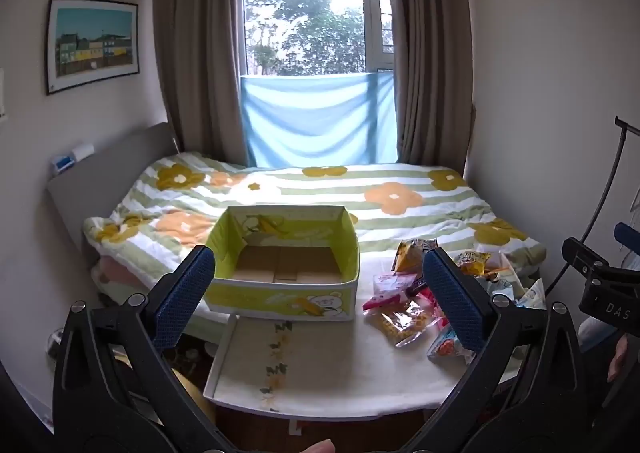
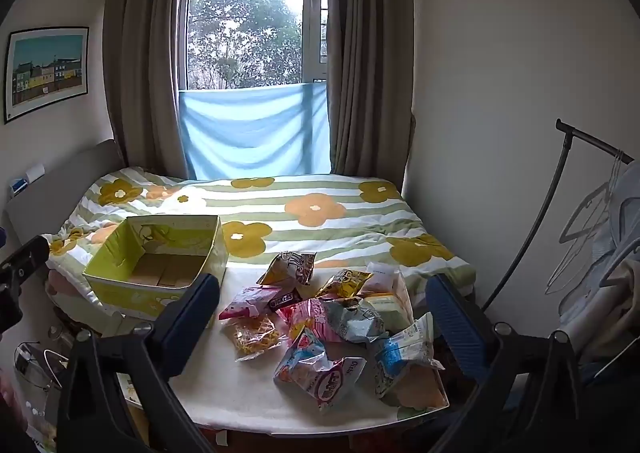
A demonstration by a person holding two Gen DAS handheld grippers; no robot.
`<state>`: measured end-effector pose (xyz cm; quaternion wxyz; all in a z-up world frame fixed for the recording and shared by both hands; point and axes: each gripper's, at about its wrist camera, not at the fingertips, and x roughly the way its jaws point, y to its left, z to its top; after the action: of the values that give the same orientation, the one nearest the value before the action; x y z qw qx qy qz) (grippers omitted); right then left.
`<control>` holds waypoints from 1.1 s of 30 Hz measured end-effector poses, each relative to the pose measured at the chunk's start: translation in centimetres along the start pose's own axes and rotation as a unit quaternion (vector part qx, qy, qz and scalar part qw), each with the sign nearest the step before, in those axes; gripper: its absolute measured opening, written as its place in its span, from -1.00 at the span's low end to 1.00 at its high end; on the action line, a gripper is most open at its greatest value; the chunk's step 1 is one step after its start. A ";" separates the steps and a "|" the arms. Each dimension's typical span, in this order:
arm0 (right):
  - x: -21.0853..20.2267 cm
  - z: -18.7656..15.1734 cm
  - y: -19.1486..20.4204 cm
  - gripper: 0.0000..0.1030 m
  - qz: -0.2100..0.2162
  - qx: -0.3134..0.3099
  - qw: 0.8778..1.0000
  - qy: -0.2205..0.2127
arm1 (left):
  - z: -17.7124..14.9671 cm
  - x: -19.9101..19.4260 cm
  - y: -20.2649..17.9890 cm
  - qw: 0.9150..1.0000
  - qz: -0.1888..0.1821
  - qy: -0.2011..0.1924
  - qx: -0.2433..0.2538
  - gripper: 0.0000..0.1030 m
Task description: Organize snacks
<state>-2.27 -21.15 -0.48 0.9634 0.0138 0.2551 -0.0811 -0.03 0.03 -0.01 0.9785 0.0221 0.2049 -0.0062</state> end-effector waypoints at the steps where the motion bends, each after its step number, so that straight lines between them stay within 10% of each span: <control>1: 0.1 0.0 0.0 0.99 -0.007 0.000 1.000 0.003 | 0.0 0.0 -0.1 1.000 0.002 0.000 0.003 1.00; 33: 1.1 0.0 0.0 0.99 0.002 0.015 1.000 0.011 | -0.5 1.6 -0.4 0.999 0.015 0.025 0.021 0.99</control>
<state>-1.37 -21.29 -1.00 0.9603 0.0301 0.2648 -0.0829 1.25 -0.36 -1.16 0.9724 0.0455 0.2287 0.0046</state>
